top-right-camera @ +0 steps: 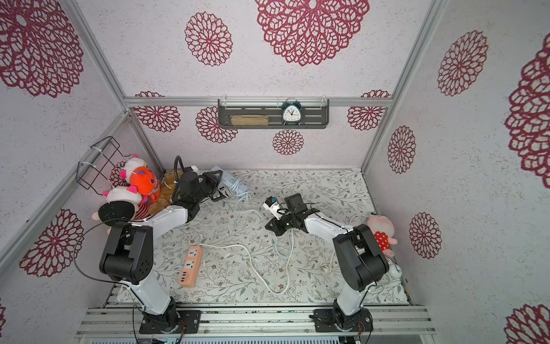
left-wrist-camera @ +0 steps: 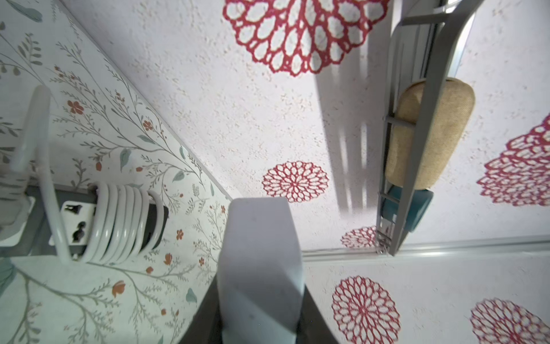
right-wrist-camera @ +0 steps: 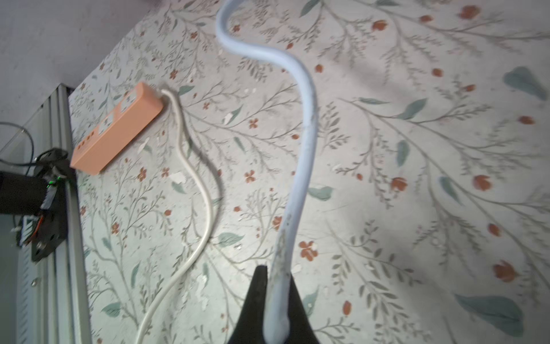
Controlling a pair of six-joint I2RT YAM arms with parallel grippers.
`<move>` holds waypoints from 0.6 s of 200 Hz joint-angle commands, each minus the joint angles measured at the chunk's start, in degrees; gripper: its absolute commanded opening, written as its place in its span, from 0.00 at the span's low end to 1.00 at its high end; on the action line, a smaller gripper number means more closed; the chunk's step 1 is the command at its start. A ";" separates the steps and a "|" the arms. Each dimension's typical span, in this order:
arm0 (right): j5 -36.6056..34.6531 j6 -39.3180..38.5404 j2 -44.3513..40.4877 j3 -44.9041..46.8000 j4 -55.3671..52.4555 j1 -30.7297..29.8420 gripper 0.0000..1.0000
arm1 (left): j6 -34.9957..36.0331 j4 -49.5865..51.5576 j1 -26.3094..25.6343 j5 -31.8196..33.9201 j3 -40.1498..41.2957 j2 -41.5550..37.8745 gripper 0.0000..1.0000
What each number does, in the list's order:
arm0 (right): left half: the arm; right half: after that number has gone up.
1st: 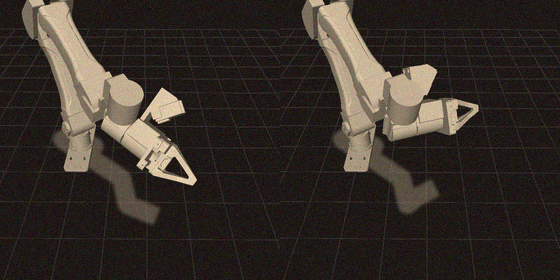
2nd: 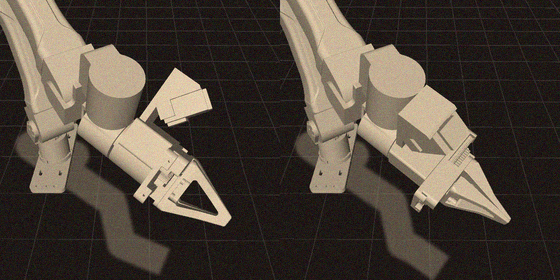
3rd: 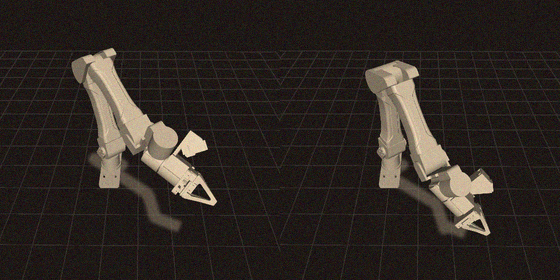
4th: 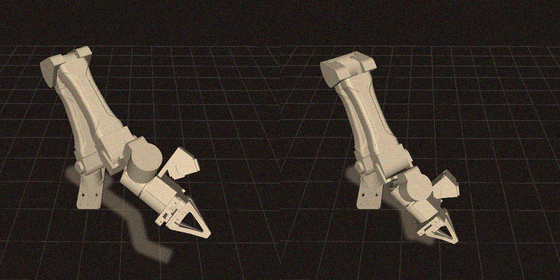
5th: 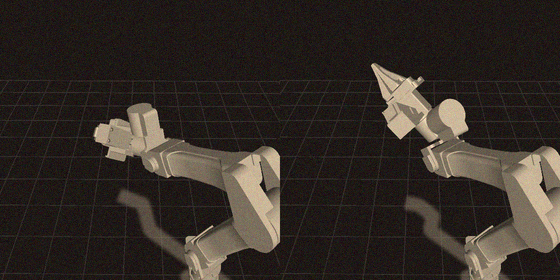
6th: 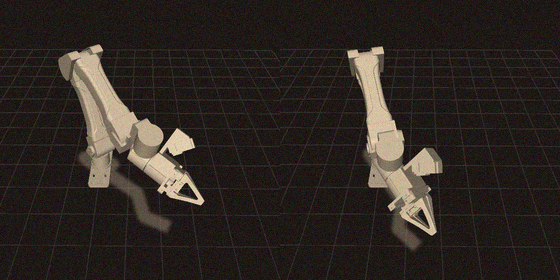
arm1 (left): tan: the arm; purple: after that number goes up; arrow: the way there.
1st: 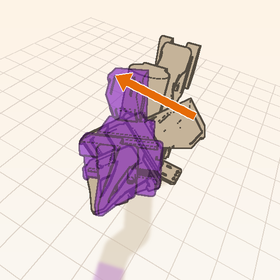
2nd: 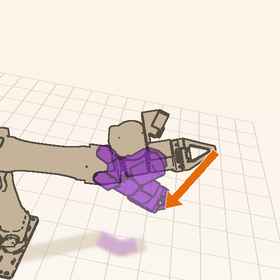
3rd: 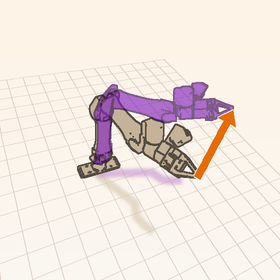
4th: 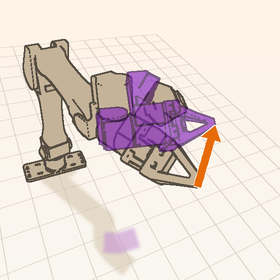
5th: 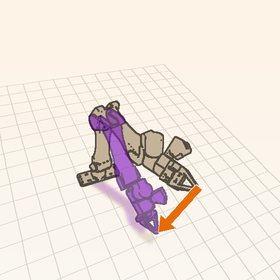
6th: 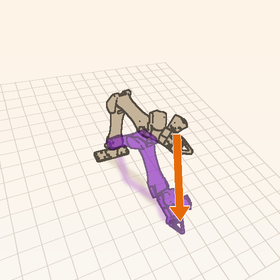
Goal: Unwrap the cord wrapped around the power strip
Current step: Unwrap the power cord from the power strip.
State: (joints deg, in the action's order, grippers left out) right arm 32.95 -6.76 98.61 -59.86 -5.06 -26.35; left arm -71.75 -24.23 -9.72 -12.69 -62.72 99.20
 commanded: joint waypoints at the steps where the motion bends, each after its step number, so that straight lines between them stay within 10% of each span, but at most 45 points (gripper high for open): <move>1: -1.84 2.50 2.79 -1.95 7.22 3.14 0.00 | 0.75 2.47 2.07 -11.83 3.07 -5.87 0.00; 32: -2.95 2.12 8.83 -10.36 5.01 6.22 0.00 | 3.53 5.85 3.97 -19.71 8.59 -11.88 0.00; 69: -3.55 1.42 7.86 -16.65 2.16 9.63 0.00 | 14.12 19.16 6.63 -13.80 10.78 -18.23 0.00; 120: -5.85 -1.78 -2.05 -11.37 -0.56 16.64 0.00 | 3.70 4.81 15.19 -14.02 16.67 -17.28 0.00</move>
State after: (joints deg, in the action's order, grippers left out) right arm 29.61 -6.70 102.76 -73.41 -4.25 -14.39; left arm -63.35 -11.53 1.93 -26.33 -47.62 82.06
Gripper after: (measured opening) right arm 0.088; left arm 0.293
